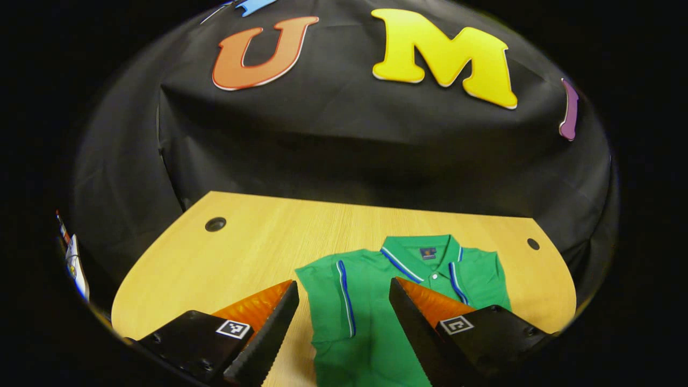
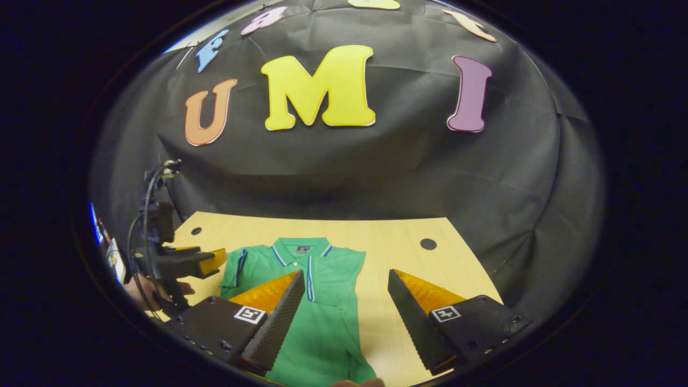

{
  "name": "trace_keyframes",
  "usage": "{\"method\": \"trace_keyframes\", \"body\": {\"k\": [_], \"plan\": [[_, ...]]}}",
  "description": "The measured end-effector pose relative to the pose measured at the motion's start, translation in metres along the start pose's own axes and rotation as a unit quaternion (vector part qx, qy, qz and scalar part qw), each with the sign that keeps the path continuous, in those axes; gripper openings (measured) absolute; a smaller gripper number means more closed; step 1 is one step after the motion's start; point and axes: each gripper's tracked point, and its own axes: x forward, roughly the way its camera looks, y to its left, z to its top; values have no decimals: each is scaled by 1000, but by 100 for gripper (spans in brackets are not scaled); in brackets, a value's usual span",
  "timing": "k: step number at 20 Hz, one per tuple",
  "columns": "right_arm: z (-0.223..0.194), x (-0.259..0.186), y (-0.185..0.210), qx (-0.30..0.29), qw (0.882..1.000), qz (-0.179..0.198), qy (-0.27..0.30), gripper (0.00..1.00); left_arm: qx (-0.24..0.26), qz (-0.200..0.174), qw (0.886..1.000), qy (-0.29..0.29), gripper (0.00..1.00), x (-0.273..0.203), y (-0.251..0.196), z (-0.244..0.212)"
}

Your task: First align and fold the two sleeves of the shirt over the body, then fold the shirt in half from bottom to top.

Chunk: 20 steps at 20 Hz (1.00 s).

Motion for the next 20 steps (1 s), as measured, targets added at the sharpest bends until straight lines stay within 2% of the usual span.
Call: {"method": "trace_keyframes", "body": {"k": [3,4,7,8,9,10,11,13,14,15,16,17,18,19,20], "plan": [[-8,5,-3,1,1000,-1,13,92,7,-5,999,39,100,27,-1,-23],[-9,7,-4,1,1000,-2,17,96,11,-6,999,48,100,35,-1,-29],[-12,14,-3,10,1000,-2,26,96,36,-3,997,69,100,57,2,-41],[-13,16,-2,11,1000,-1,29,100,44,-3,996,76,100,64,3,-44],[-15,17,-1,11,999,0,31,96,48,-2,995,85,100,70,4,-49],[-16,17,-1,10,999,1,32,100,48,-2,995,92,100,75,5,-53],[-18,18,-1,9,999,1,33,96,49,-1,994,98,100,78,8,-56],[-20,20,1,12,999,6,36,96,44,1,993,110,100,83,13,-61],[-20,22,1,18,999,7,37,92,43,-2,993,105,94,82,14,-58],[-22,25,0,24,999,7,37,96,44,-5,994,99,87,87,15,-55],[-23,28,-1,29,999,7,41,92,44,-6,994,101,80,87,17,-57],[-25,30,-1,35,998,8,43,96,45,-9,994,101,60,87,18,-57],[-26,33,-1,38,998,9,45,96,45,-16,994,99,55,87,17,-55],[-29,35,-1,40,998,10,46,96,45,-17,994,96,41,86,18,-53],[-30,36,0,40,998,11,49,96,44,-21,994,94,37,85,19,-51]]}}
